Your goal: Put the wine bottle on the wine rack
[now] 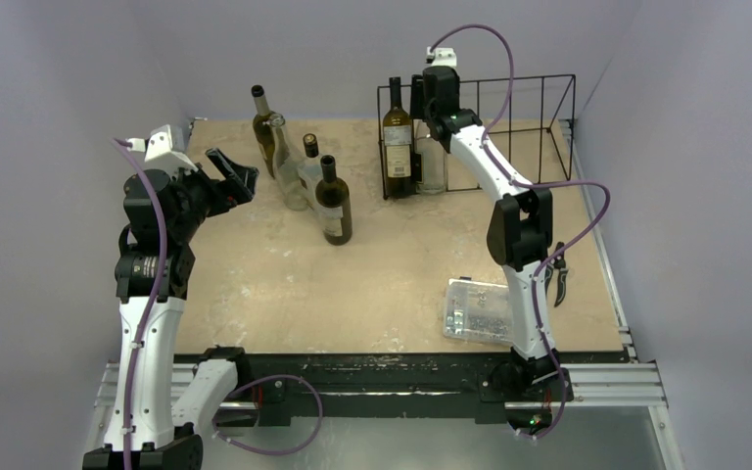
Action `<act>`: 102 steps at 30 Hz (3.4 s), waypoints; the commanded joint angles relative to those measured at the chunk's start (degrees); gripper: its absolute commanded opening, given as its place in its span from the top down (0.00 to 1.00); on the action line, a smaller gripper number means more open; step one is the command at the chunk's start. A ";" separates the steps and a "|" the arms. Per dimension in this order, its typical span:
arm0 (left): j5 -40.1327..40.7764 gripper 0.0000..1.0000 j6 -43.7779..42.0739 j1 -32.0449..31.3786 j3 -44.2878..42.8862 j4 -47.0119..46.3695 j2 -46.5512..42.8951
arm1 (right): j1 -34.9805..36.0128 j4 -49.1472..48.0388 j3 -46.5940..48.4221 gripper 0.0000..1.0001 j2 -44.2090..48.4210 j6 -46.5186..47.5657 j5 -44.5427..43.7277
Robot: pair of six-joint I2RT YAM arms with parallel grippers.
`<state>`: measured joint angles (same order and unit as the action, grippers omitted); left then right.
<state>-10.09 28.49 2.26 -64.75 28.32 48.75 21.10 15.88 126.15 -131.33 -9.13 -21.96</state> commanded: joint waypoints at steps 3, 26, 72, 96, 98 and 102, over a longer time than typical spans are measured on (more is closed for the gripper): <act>-0.37 0.11 0.50 0.55 -0.56 -1.70 -0.41 | 0.34 -1.25 0.82 0.35 2.96 -0.82 0.08; -1.47 0.11 1.04 0.55 -0.40 -2.08 -0.17 | 0.51 -15.60 -48.12 0.38 34.93 -10.32 6.57; -1.49 0.11 0.74 -0.52 0.68 -3.27 1.07 | 30.32 -37.83 -71.08 0.03 43.33 -13.61 10.98; -5.49 0.08 1.72 0.46 -0.65 -2.61 4.18 | 30.32 -37.75 -56.07 0.02 29.89 -11.36 4.97; -5.77 0.07 1.79 0.46 -0.99 -2.18 4.64 | 30.31 -39.18 -56.07 0.02 29.26 -11.35 5.16; -6.29 0.07 2.11 0.55 -0.66 -2.82 4.35 | 30.31 -37.42 -53.25 0.03 26.96 -11.59 6.09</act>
<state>-15.09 29.98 2.24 -64.23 27.90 53.89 51.33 -21.08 68.27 -103.26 -21.41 -15.49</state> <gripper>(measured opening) 0.922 0.977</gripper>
